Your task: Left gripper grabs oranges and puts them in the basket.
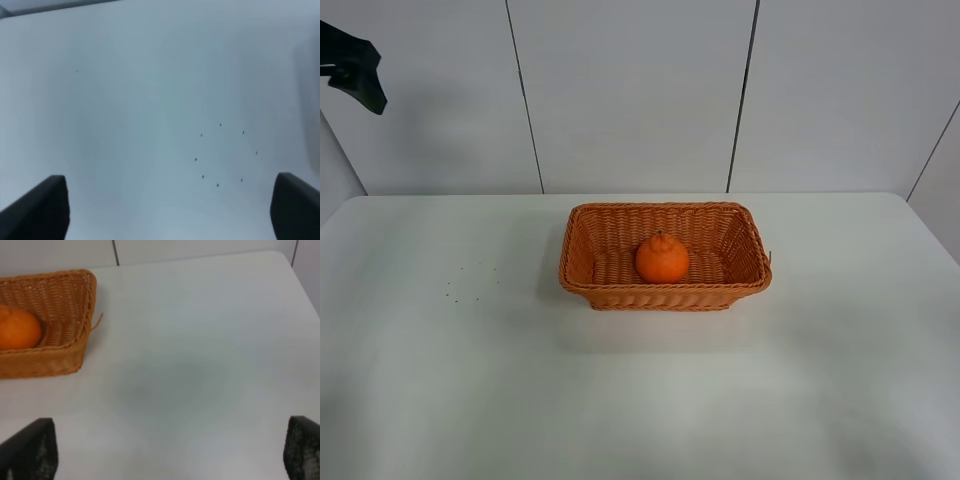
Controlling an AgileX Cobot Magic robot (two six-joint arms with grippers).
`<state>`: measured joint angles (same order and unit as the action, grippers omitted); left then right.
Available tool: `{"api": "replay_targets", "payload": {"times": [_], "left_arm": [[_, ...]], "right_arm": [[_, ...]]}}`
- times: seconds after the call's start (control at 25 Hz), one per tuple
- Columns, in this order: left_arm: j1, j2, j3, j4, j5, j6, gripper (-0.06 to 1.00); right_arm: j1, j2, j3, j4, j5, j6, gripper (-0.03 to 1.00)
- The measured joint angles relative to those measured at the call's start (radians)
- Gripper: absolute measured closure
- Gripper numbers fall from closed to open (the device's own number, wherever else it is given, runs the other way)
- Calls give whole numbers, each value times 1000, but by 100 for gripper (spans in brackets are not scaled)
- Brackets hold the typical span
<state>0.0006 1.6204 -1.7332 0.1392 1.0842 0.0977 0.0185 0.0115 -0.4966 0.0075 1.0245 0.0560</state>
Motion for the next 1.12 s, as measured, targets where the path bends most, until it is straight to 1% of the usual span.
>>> {"api": "replay_targets", "payload": {"times": [0.32, 0.52, 0.8, 0.88, 1.0, 1.12], "left_arm": [[0, -363, 232, 23, -62, 0, 4], [0, -577, 391, 22, -88, 0, 4], [0, -909, 666, 8, -133, -37, 4], [0, -1006, 726, 6, -140, -41, 4], [0, -1119, 804, -19, -137, -44, 4], [0, -1200, 866, -72, -115, -45, 4]], "right_arm": [[0, 0, 0, 0, 0, 0, 27], [0, 0, 0, 0, 0, 0, 27], [0, 0, 0, 0, 0, 0, 27], [0, 0, 0, 0, 0, 0, 27], [0, 0, 0, 0, 0, 0, 27], [0, 0, 0, 0, 0, 0, 27]]}}
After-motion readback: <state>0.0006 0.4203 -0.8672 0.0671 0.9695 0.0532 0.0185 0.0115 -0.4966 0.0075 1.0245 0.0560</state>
